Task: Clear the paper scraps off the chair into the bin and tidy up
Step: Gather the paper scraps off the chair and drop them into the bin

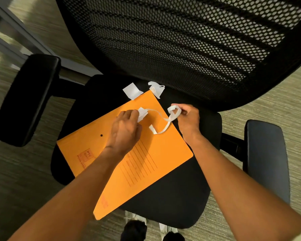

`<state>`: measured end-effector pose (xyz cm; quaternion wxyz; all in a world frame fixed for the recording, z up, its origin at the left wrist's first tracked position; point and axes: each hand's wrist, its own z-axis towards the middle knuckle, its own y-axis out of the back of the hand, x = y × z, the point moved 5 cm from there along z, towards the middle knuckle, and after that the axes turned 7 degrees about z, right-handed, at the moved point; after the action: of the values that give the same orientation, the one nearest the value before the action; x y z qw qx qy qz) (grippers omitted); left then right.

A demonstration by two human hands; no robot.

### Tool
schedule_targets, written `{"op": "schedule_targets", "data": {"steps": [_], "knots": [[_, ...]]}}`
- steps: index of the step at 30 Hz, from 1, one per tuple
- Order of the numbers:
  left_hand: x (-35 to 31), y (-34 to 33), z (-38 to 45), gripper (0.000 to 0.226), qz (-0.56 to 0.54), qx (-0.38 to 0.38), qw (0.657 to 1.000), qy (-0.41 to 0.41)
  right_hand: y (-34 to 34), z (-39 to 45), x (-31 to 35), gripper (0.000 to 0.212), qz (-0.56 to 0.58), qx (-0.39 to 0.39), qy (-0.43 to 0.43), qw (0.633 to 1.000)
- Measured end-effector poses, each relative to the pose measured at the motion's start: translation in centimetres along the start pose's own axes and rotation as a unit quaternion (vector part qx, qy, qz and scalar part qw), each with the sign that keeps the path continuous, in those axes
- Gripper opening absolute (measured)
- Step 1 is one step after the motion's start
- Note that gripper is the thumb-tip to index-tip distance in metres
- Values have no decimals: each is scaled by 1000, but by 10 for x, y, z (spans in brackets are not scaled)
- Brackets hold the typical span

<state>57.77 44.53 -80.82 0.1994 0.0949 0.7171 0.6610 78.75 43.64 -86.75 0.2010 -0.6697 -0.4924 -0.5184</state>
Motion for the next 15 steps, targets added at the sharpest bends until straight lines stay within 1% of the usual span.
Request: {"op": "schedule_targets", "data": {"steps": [3,5,6,8,11,13,15], "knots": [[25,12,3,14,13,-7,1000,27,-21,-3,24,27,-81,23,81,993],[38,16,11,12,31,-11,999,40,-39,-3,33,26,-129,48,120,983],[44,17,17,12,35,-14,998,45,-49,-3,35,27,-153,62,130,978],[52,18,29,14,40,-8,998,51,-66,2,35,29,-200,73,123,969],[56,15,43,24,40,16,998,49,-80,6,40,29,-253,24,99,962],[56,11,50,30,32,42,998,46,-84,8,42,30,-267,-20,74,961],[54,6,56,32,28,60,997,29,-89,9,43,31,-268,-47,58,961]]}}
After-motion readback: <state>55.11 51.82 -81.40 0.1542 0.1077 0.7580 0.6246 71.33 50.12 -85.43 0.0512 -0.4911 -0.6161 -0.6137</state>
